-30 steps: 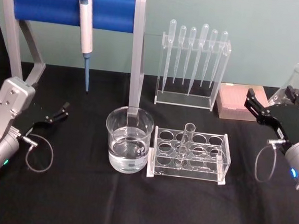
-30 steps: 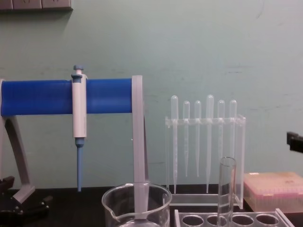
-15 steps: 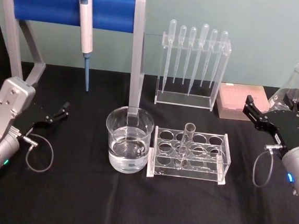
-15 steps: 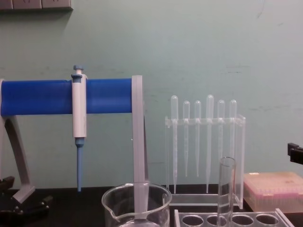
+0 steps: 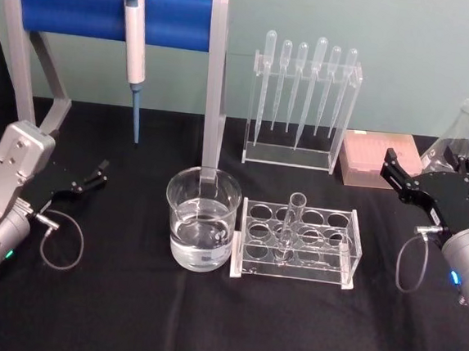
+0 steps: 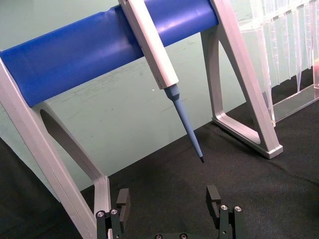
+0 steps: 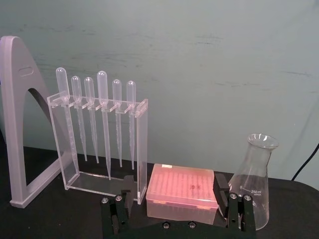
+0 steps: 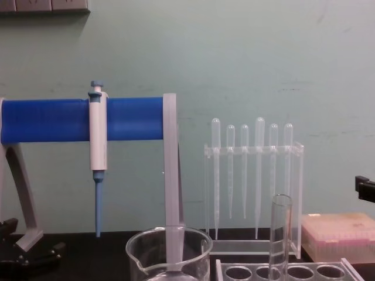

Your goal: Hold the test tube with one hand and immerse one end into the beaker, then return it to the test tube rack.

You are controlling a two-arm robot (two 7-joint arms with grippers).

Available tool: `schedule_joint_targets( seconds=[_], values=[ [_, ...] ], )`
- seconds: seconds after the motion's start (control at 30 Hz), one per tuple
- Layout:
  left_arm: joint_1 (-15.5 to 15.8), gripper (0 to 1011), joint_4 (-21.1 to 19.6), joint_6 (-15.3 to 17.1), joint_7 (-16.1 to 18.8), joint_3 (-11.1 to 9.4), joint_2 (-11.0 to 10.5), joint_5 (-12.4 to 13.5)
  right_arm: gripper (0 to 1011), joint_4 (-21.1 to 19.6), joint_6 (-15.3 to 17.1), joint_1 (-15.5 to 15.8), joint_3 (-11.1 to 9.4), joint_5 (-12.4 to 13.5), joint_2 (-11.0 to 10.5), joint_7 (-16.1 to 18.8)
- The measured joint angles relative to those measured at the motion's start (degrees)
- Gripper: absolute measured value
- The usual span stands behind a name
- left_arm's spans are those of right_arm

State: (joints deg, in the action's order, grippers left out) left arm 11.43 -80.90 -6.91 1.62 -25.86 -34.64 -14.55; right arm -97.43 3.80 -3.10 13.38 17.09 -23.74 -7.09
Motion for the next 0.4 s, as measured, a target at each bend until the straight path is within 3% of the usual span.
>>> schedule_joint_targets(
  seconds=[0.4],
  values=[
    [0.0, 1000, 0.0, 0.0, 0.0, 0.0, 0.0, 0.0, 1003, 0.0, -0.1, 0.0, 0.0, 0.1, -0.1, 0.0]
  ],
)
